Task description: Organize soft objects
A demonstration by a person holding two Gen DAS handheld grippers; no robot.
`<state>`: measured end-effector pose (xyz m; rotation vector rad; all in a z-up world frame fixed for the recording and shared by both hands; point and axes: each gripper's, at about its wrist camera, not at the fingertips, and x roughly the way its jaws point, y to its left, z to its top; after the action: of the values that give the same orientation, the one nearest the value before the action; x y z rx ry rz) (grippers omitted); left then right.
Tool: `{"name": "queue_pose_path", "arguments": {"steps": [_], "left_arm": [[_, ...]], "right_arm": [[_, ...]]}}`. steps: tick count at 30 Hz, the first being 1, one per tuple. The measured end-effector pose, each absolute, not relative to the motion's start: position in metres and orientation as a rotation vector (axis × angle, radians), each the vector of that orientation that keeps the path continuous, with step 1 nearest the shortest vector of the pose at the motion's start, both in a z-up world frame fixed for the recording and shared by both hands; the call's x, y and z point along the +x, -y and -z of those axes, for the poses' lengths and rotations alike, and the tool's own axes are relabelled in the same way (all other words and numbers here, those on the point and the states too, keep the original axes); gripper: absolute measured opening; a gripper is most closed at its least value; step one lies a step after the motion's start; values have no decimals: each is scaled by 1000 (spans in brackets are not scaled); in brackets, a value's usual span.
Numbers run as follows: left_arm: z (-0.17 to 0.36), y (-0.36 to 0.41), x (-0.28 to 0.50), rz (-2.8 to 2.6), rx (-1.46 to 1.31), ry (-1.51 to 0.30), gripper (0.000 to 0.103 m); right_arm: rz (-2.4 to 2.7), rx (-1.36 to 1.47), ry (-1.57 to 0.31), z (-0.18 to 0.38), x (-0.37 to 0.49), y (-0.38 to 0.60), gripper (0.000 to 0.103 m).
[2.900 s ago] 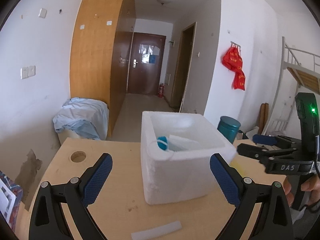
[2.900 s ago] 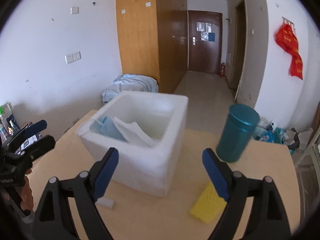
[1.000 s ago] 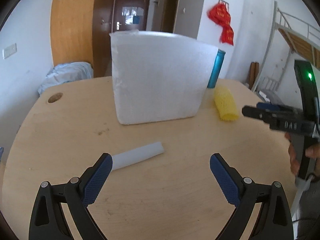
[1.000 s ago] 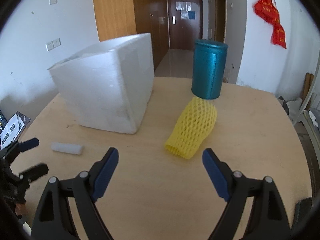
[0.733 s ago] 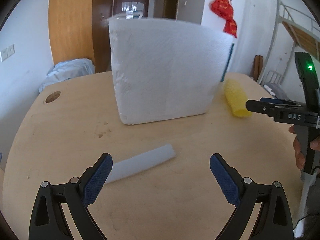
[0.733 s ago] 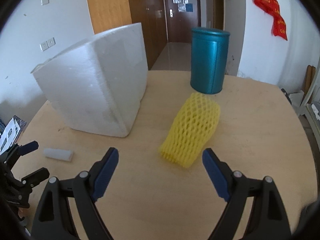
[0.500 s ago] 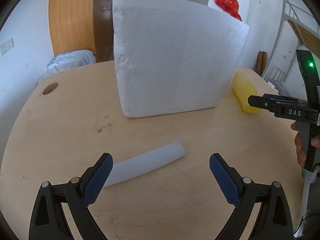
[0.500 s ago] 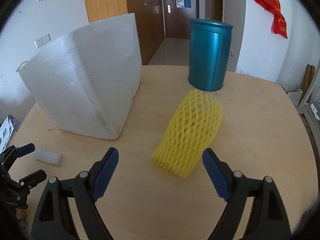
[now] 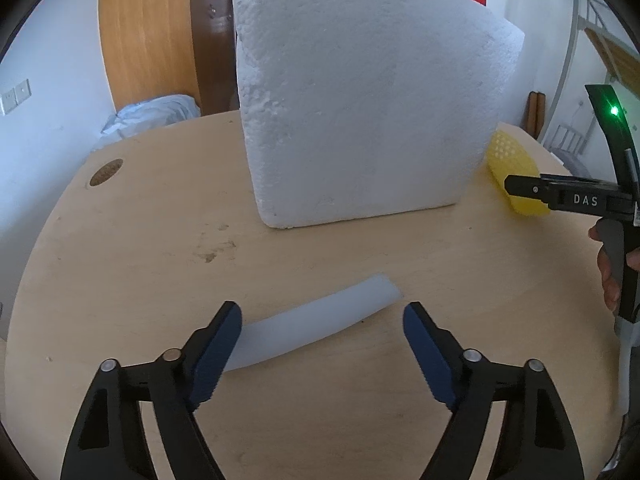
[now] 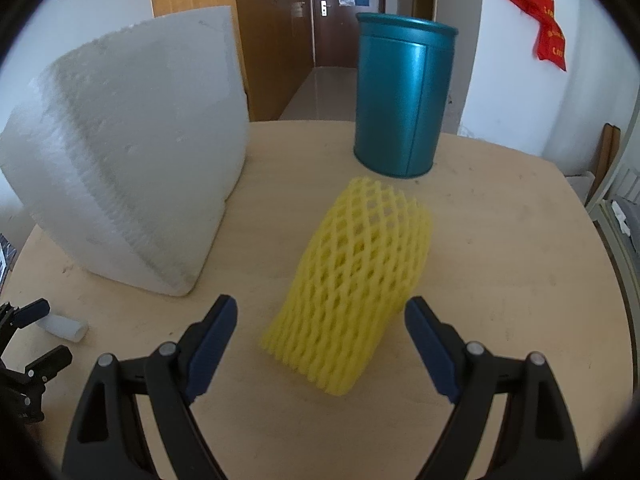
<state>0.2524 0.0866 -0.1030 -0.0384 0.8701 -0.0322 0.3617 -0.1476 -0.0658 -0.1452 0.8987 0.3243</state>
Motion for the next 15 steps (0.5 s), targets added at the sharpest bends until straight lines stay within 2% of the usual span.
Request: {"name": "queue_pose_path", "arguments": {"steps": [2,5,9,15], "left_arm": [[102,-89,254,13,-33,-869,70],[99,-93,253,14,-45,-868,60],[98,-91,254,29,-31,-873,55],[97,-91,254,39,-29,-872,40]], "right_arm": [[-321,-142,-901,65,364,149,88],[-313,-135,-892,64,367,149,88],[-286,-157,-897,65,371,148,88],[-259,-170,-915,71,378,145,88]]}}
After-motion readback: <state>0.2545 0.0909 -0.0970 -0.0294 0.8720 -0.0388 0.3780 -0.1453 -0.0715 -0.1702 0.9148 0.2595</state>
